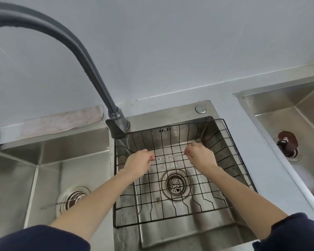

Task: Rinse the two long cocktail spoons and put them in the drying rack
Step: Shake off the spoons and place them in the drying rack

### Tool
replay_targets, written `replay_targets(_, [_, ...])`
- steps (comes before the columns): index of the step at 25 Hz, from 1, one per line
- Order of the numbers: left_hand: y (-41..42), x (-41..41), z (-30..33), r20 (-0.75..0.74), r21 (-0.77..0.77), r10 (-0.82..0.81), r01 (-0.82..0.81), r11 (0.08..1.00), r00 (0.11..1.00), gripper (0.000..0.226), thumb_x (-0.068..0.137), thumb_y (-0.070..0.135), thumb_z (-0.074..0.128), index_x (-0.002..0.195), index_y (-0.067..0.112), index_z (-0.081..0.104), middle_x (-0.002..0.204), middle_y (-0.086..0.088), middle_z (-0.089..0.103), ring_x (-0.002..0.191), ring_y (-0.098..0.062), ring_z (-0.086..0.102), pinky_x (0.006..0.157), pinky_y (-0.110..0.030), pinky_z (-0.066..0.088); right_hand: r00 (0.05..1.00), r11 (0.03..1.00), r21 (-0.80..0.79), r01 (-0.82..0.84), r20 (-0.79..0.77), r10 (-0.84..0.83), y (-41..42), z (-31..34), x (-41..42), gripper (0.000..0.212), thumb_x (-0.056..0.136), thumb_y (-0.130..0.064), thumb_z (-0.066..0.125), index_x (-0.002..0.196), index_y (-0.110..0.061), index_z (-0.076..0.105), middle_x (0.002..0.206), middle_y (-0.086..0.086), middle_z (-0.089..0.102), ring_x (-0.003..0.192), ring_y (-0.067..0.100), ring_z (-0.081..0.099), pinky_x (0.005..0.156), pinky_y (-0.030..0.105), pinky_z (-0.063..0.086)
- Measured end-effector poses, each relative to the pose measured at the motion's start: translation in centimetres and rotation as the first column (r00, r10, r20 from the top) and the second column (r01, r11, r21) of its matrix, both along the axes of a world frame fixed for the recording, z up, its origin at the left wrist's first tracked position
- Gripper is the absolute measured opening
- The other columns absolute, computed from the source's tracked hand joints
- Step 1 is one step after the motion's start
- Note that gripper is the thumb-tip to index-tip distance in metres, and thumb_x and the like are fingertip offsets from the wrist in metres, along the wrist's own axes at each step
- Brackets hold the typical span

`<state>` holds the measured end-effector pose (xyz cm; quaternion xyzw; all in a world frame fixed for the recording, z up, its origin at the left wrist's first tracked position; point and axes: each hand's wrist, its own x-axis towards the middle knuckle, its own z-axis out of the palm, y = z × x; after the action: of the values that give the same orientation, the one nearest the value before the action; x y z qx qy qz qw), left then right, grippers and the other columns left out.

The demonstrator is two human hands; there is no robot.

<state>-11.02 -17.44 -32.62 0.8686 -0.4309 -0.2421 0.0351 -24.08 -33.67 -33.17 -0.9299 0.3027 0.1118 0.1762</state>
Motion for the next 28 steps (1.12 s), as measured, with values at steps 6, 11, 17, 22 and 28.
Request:
replay_targets(6, [-0.3,0.6,-1.6,0.019,0.041,0.018,-0.019,0.999,1.0,0.03,0.093,0.009,0.041,0.117,0.015,0.058,0.121,-0.005,0.057,0.114,-0.022,0.054,0.094,-0.033,0.043,1.0,0.999,0.024,-0.023,-0.021,0.023,0.2,-1.5,0.7,0.019,0.093,-0.013,0.049,0.108,-0.013,0.062,0.112,0.007,0.06,0.107,0.03,0.057,0.081,0.039,0.049])
replay_targets(11, [-0.2,0.5,-2.1,-0.004,0.051,0.027,-0.027,0.998,1.0,0.03,0.092,0.009,0.041,0.115,0.014,0.059,0.121,-0.007,0.056,0.115,-0.023,0.053,0.098,-0.035,0.042,0.999,0.999,0.026,-0.028,-0.021,0.029,0.3,-1.5,0.8,0.019,0.093,-0.012,0.049,0.108,-0.012,0.061,0.113,0.007,0.06,0.106,0.03,0.056,0.082,0.038,0.049])
replay_targets(17, [-0.1,0.2,-0.7,0.032,0.043,0.016,-0.017,0.999,0.999,0.029,0.093,0.014,0.041,0.118,0.016,0.056,0.122,-0.005,0.057,0.114,-0.023,0.054,0.099,-0.036,0.038,0.992,0.997,-0.014,-0.082,-0.094,0.081,1.2,-0.2,0.7,0.028,0.094,-0.011,0.046,0.119,-0.014,0.057,0.122,0.007,0.057,0.116,0.029,0.052,0.092,0.039,0.046])
replay_targets(22, [0.9,-0.3,1.9,0.052,-0.014,0.01,-0.01,1.0,0.999,0.03,0.095,0.026,0.041,0.119,0.017,0.055,0.124,-0.004,0.058,0.114,-0.022,0.056,0.1,-0.038,0.038,0.984,0.991,-0.044,-0.128,-0.13,0.121,2.6,1.9,0.3,0.036,0.094,-0.017,0.047,0.13,-0.016,0.05,0.133,0.005,0.054,0.125,0.027,0.046,0.103,0.04,0.039])
replay_targets(28, [4.0,-1.0,5.5,0.088,-0.114,0.035,-0.025,0.993,0.996,0.033,0.094,0.027,0.04,0.121,0.016,0.055,0.125,-0.004,0.059,0.114,-0.023,0.056,0.1,-0.037,0.04,0.973,0.973,-0.098,-0.209,-0.121,0.196,6.4,5.9,-0.4,0.041,0.094,-0.021,0.046,0.135,-0.017,0.046,0.138,0.005,0.051,0.131,0.026,0.042,0.108,0.041,0.033])
